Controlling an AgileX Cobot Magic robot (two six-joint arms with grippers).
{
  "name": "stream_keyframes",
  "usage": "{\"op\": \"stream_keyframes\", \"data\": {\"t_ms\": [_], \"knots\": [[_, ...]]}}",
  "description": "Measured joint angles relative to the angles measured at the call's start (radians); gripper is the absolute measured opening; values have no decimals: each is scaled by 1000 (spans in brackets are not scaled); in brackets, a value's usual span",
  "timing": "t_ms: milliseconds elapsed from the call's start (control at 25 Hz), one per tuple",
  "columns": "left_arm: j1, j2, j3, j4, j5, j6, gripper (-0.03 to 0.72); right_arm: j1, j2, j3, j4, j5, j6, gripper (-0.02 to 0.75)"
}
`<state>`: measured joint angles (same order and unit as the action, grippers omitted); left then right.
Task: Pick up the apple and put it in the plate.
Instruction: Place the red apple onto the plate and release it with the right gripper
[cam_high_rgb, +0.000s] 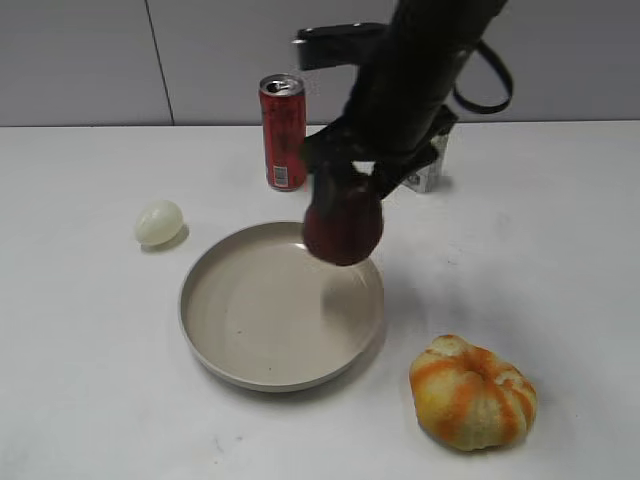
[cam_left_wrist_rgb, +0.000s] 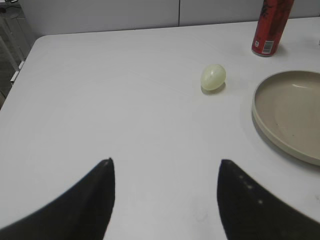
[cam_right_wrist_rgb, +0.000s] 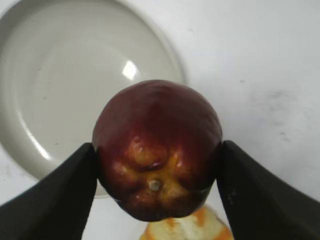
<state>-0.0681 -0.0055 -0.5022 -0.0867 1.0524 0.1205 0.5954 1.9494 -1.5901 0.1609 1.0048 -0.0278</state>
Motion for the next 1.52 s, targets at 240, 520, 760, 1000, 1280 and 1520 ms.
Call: {"op": "stream_keyframes", "data": {"t_ms": [240, 520, 760, 1000, 1280, 1520], "knots": [[0, 0, 0, 0, 0, 0, 491, 147, 66, 0, -7, -167, 0, 563], [0, 0, 0, 0, 0, 0, 491, 166, 167, 0, -79, -187, 6, 563], [0, 0, 0, 0, 0, 0, 491, 166, 179, 0, -98, -160, 11, 653], [0, 0, 0, 0, 0, 0, 491, 161, 179, -72, -85, -5, 48, 655], [0, 0, 0, 0, 0, 0, 491, 83, 179, -267, -77, 187, 47, 649], [0, 0, 0, 0, 0, 0, 491, -95, 177, -280, -90, 202, 39, 645]]}}
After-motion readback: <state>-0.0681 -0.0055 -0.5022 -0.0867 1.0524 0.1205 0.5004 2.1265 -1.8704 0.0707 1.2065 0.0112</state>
